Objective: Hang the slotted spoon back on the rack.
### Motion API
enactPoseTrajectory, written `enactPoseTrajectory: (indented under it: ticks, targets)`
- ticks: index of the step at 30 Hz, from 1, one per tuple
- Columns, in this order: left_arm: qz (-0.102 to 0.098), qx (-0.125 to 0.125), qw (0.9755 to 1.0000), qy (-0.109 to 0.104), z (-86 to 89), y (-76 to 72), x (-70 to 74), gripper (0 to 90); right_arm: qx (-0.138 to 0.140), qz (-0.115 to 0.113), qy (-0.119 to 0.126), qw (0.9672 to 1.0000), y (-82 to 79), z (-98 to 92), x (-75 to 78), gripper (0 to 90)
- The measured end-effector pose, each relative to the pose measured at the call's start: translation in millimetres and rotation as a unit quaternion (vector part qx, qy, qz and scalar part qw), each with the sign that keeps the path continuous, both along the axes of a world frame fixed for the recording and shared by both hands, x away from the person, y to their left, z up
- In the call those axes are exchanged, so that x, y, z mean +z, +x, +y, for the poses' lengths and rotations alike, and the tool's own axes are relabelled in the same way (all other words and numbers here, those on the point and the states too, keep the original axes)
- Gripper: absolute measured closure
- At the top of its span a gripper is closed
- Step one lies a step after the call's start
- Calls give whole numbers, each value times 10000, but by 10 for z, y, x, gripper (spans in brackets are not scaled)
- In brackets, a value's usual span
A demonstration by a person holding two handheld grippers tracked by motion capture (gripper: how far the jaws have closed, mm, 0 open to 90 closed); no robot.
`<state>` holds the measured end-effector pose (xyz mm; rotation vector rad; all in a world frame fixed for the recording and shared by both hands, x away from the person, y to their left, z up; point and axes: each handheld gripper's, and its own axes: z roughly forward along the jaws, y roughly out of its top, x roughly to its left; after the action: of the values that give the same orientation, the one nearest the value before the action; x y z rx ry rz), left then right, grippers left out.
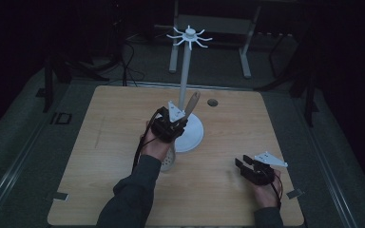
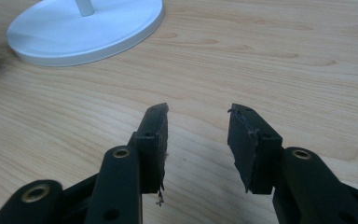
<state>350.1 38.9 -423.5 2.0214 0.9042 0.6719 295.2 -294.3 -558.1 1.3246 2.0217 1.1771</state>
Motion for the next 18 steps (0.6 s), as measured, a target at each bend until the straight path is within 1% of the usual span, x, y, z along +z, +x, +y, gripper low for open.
enactPoseTrajectory:
  ticks: [5, 7, 9, 15, 18]
  targets:
    - [-44, 38, 10000, -11, 8, -1, 25, 743, -15, 1, 7, 10000, 1, -4, -1, 573]
    - [-107, 101, 9998, -138, 14, -22, 63, 743, -10, -7, 16, 10000, 0, -4, 0, 570]
    - [-158, 142, 9996, -173, 20, -33, 79, 743, -5, -7, 15, 10000, 0, -3, -1, 569]
    - [-197, 197, 9994, -228, 28, -38, 112, 743, -9, -23, 14, 10000, 0, -1, -2, 562]
    - [-241, 211, 9992, -245, 33, -39, 146, 742, -71, -37, 14, 10000, 6, -3, -4, 526]
